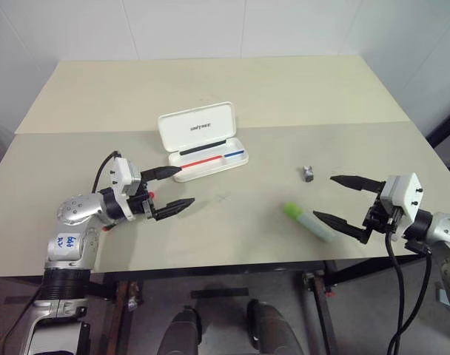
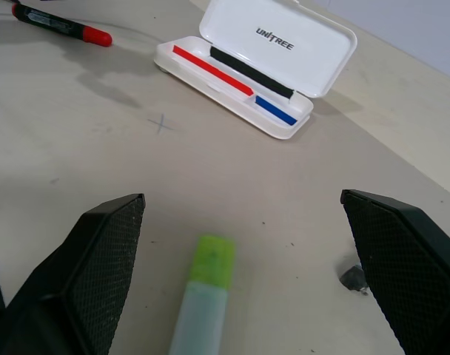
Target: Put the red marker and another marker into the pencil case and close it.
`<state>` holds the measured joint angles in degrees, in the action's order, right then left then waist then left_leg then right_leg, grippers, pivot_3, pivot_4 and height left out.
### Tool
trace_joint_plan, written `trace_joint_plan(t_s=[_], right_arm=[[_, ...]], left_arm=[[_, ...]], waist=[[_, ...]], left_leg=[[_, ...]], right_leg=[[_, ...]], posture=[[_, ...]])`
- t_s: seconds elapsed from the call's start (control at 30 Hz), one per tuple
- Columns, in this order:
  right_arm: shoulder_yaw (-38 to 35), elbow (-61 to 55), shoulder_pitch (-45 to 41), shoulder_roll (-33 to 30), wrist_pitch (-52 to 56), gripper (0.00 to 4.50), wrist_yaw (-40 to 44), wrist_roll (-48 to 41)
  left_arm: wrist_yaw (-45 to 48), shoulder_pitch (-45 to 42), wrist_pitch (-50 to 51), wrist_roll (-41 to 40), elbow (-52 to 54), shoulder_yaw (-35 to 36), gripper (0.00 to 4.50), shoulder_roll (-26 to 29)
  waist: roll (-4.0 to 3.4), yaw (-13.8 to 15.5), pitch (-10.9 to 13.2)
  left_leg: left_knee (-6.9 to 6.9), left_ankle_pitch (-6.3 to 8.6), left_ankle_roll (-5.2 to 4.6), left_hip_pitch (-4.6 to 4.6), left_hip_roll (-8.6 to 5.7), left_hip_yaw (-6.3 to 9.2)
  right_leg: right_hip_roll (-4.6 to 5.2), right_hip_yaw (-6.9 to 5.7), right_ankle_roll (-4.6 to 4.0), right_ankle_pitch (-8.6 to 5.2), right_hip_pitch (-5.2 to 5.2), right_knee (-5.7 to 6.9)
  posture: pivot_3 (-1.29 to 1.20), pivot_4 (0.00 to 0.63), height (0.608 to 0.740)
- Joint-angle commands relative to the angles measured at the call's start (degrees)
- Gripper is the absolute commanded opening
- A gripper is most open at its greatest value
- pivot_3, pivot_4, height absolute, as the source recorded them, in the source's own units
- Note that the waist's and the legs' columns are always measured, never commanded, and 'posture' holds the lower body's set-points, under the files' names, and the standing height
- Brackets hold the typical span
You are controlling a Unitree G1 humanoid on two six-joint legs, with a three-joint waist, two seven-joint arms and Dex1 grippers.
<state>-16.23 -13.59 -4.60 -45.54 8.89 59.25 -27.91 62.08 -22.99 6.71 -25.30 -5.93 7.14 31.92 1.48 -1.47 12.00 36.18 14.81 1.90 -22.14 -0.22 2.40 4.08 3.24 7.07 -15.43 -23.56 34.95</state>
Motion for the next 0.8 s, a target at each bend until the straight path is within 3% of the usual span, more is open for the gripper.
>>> trace_joint_plan(t_s=[0.03, 0.43, 0.53, 0.63, 0.8], right_arm=[[-0.8, -3.2, -1.1, -0.7, 0.4, 4.5, -0.9, -0.7], [0.3, -5.7, -4.3, -1.2, 5.7, 4.5, -1.1, -2.1], [2.0, -4.7, -7.1, -0.3, 5.6, 4.5, -1.0, -1.6], [3.5, -4.7, -8.5, 1.0, 5.6, 4.5, -2.1, -1.2], [5.9, -4.1, -10.3, 2.7, 5.2, 4.5, -2.7, -0.4]], left_arm=[[-0.1, -0.2, -1.0, 0.5, 2.0, 0.0, 4.46, 0.9], [-1.1, 0.4, -3.1, 1.2, 1.9, -0.2, 4.46, 0.7], [-2.3, -0.5, -4.5, 3.8, 0.8, -0.8, 3.81, 1.6], [-5.4, -2.1, -5.3, 7.6, -1.2, -1.6, 2.83, 2.1], [-9.7, -8.8, -6.1, 15.0, -8.5, -4.7, 2.83, 2.2]], waist=[[0.0, 0.0, 0.0], [0.0, 0.0, 0.0], [0.0, -0.1, 0.0], [0.0, 0.0, 0.0], [0.01, 0.6, 0.0]], left_leg=[[0.0, 0.0, 0.0, 0.0, 0.0, 0.0], [0.03, 0.0, 0.0, 0.0, -0.01, 0.01], [0.03, 0.0, 0.0, 0.01, 0.01, 0.01], [0.02, 0.0, 0.0, 0.0, 0.01, 0.02], [0.03, 0.0, 0.0, -0.04, -0.05, 0.04]], right_leg=[[0.0, 0.0, 0.0, 0.0, 0.0, 0.0], [0.03, 0.01, 0.02, 0.01, 0.0, 0.0], [0.0, 0.0, 0.01, 0.01, 0.0, 0.01], [0.0, -0.02, 0.0, 0.01, -0.01, 0.01], [0.02, -0.02, 0.04, 0.03, -0.01, -0.01]], posture=[[0.0, 0.15, 0.74], [0.0, 0.15, 0.74], [0.0, 0.15, 0.74], [0.0, 0.15, 0.74], [0.0, 0.15, 0.74]])
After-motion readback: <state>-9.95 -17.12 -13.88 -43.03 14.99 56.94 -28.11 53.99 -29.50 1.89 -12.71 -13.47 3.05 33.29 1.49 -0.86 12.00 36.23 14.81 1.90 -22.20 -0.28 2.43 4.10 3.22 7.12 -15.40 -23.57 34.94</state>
